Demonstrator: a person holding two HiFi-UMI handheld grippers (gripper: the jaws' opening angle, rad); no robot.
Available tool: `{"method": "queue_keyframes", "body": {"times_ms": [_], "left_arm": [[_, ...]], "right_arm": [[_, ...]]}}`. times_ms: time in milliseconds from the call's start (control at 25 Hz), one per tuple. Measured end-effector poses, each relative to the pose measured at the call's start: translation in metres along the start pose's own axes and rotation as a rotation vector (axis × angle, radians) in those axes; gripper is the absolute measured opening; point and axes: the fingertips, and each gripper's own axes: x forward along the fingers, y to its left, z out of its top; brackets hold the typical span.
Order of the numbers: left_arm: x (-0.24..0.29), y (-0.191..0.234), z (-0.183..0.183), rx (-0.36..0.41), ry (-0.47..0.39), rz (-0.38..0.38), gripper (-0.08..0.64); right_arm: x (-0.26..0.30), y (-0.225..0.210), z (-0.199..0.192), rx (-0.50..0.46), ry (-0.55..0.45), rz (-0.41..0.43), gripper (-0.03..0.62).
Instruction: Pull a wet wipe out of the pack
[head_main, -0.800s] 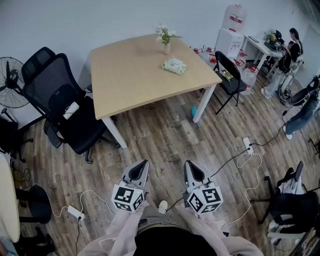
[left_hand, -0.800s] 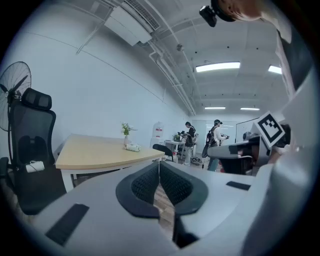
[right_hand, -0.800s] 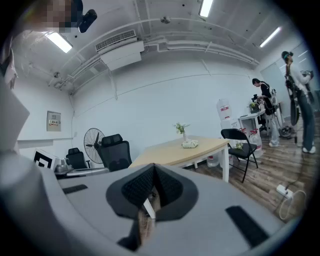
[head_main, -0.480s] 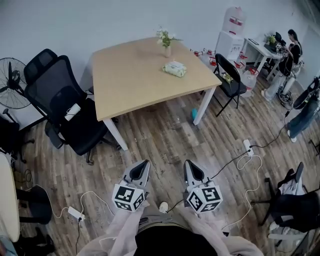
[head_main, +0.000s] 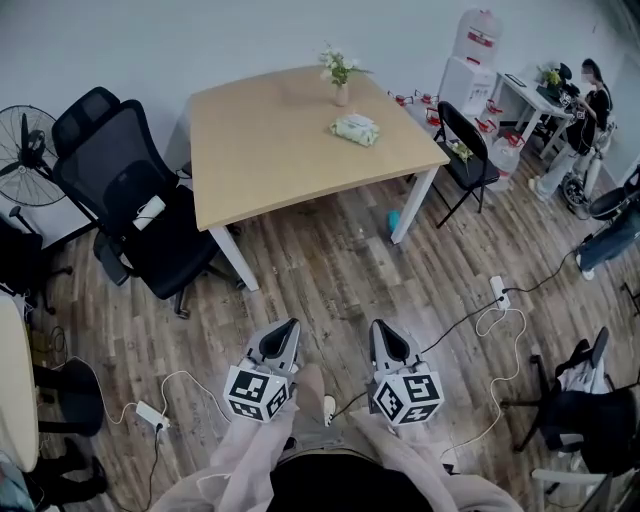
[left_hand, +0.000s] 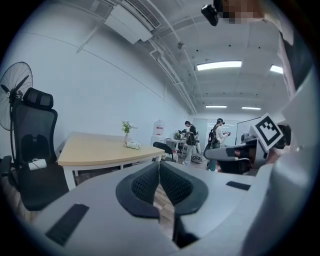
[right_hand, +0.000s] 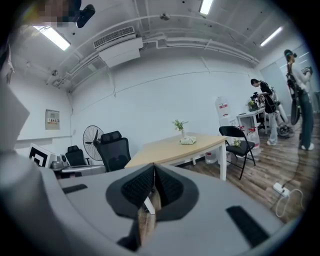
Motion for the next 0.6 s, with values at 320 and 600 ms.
{"method": "queue_keyframes", "body": {"times_ms": [320, 600], "left_arm": [[0.02, 0.004, 0.001, -0.001, 0.015, -0.007, 0.014], [0.058, 0.013, 0.014, 0.005, 0.009, -0.035, 0.014]], "right_arm": [[0.014, -0.013, 0.001, 0.019, 0.005, -0.015, 0.014], [0.038, -0.034, 0.016, 0.021, -0.003, -0.045, 0.014]]}}
